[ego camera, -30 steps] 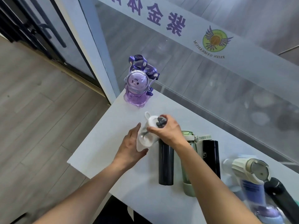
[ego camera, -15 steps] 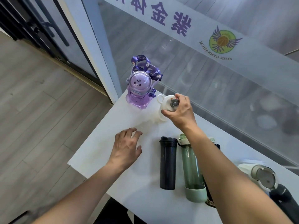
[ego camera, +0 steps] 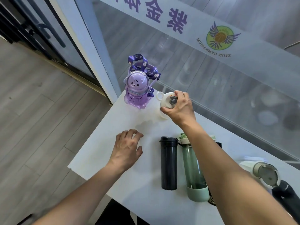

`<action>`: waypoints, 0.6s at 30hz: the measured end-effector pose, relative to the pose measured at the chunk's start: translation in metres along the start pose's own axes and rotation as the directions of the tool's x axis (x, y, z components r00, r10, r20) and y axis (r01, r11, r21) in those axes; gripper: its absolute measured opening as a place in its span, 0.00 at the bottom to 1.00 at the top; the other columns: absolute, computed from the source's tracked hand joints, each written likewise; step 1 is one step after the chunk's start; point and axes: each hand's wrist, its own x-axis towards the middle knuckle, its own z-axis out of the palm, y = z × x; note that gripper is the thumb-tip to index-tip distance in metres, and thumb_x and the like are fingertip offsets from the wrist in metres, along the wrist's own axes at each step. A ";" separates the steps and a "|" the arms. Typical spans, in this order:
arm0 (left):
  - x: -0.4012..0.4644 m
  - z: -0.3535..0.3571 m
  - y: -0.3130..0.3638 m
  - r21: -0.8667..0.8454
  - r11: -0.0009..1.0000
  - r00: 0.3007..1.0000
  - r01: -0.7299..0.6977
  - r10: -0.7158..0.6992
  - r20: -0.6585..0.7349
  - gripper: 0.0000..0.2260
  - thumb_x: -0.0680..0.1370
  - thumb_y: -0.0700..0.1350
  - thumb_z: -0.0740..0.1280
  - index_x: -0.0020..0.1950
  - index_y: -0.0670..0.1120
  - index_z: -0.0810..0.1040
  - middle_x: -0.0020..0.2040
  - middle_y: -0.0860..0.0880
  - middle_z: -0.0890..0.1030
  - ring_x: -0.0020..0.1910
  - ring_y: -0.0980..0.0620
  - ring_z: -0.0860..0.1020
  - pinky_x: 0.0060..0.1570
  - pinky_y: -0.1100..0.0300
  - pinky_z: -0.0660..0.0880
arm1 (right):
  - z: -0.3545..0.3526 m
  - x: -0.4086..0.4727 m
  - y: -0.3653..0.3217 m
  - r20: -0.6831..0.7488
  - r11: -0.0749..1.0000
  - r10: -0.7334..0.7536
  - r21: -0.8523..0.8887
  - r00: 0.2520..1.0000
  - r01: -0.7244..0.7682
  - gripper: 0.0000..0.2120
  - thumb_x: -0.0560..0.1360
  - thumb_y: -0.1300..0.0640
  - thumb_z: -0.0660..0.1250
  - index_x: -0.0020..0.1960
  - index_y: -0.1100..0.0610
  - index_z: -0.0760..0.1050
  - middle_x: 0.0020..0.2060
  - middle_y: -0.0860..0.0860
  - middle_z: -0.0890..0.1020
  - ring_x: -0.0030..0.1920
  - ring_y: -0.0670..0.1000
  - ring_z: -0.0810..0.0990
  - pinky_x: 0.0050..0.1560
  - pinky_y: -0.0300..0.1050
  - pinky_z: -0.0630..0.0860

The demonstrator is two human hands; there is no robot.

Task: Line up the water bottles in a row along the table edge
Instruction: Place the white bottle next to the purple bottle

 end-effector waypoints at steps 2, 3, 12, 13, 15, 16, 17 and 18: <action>0.002 -0.001 0.003 0.009 1.000 1.000 -0.015 0.015 0.003 0.18 0.74 0.46 0.69 0.65 0.50 0.76 0.63 0.50 0.76 0.61 0.44 0.74 0.63 0.51 0.68 | -0.003 -0.002 -0.001 0.033 0.999 0.038 0.014 0.999 -0.038 0.44 0.62 0.44 0.80 0.73 0.52 0.66 0.64 0.53 0.72 0.66 0.57 0.72 0.65 0.49 0.71; 0.003 -0.002 0.005 0.011 1.000 1.000 -0.024 0.023 0.004 0.18 0.74 0.46 0.69 0.65 0.50 0.76 0.63 0.49 0.76 0.61 0.44 0.74 0.62 0.51 0.68 | -0.007 -0.003 -0.001 0.059 0.997 0.068 0.027 0.996 -0.070 0.48 0.62 0.43 0.80 0.76 0.51 0.63 0.66 0.53 0.70 0.69 0.56 0.70 0.68 0.48 0.69; 0.027 -0.012 0.045 0.000 0.989 0.989 -0.151 0.150 -0.007 0.20 0.74 0.46 0.69 0.67 0.50 0.75 0.65 0.48 0.75 0.62 0.43 0.74 0.63 0.50 0.68 | -0.035 -0.071 0.067 0.121 0.911 0.378 -0.227 0.918 -0.345 0.37 0.71 0.46 0.73 0.75 0.52 0.62 0.68 0.56 0.68 0.69 0.59 0.69 0.65 0.50 0.69; 0.031 -0.015 0.051 0.000 0.986 0.985 -0.169 0.169 -0.018 0.21 0.75 0.47 0.69 0.68 0.50 0.74 0.67 0.47 0.74 0.63 0.43 0.73 0.63 0.49 0.68 | -0.030 -0.078 0.074 0.138 0.889 0.406 -0.289 0.903 -0.356 0.35 0.72 0.45 0.72 0.74 0.54 0.62 0.67 0.57 0.69 0.68 0.59 0.69 0.65 0.51 0.69; 0.040 -0.022 0.064 -0.001 0.980 0.979 -0.199 0.199 -0.045 0.23 0.74 0.46 0.68 0.70 0.49 0.72 0.70 0.46 0.72 0.64 0.41 0.72 0.64 0.48 0.67 | -0.021 -0.086 0.082 0.159 0.856 0.434 -0.379 0.887 -0.351 0.33 0.73 0.43 0.71 0.71 0.55 0.63 0.66 0.58 0.70 0.67 0.60 0.69 0.65 0.53 0.69; 0.044 -0.026 0.069 0.002 0.978 0.976 -0.210 0.210 -0.058 0.25 0.74 0.46 0.68 0.71 0.48 0.71 0.72 0.45 0.70 0.65 0.41 0.71 0.64 0.47 0.67 | -0.017 -0.088 0.085 0.157 0.846 0.436 -0.409 0.886 -0.344 0.33 0.73 0.42 0.70 0.71 0.55 0.64 0.65 0.58 0.70 0.67 0.60 0.69 0.64 0.53 0.70; 0.049 -0.029 0.073 0.006 0.975 0.973 -0.220 0.220 -0.073 0.26 0.74 0.46 0.68 0.72 0.48 0.69 0.74 0.44 0.68 0.66 0.41 0.70 0.64 0.47 0.67 | -0.013 -0.088 0.086 0.148 0.837 0.433 -0.433 0.889 -0.335 0.33 0.72 0.40 0.71 0.70 0.55 0.65 0.65 0.58 0.71 0.66 0.60 0.70 0.63 0.53 0.70; 0.054 -0.033 0.077 0.013 0.974 0.970 -0.228 0.228 -0.085 0.28 0.74 0.45 0.68 0.74 0.48 0.67 0.75 0.44 0.67 0.67 0.40 0.70 0.64 0.47 0.67 | -0.011 -0.087 0.087 0.138 0.829 0.428 -0.453 0.893 -0.327 0.33 0.72 0.39 0.71 0.69 0.54 0.65 0.64 0.58 0.71 0.66 0.60 0.71 0.62 0.54 0.71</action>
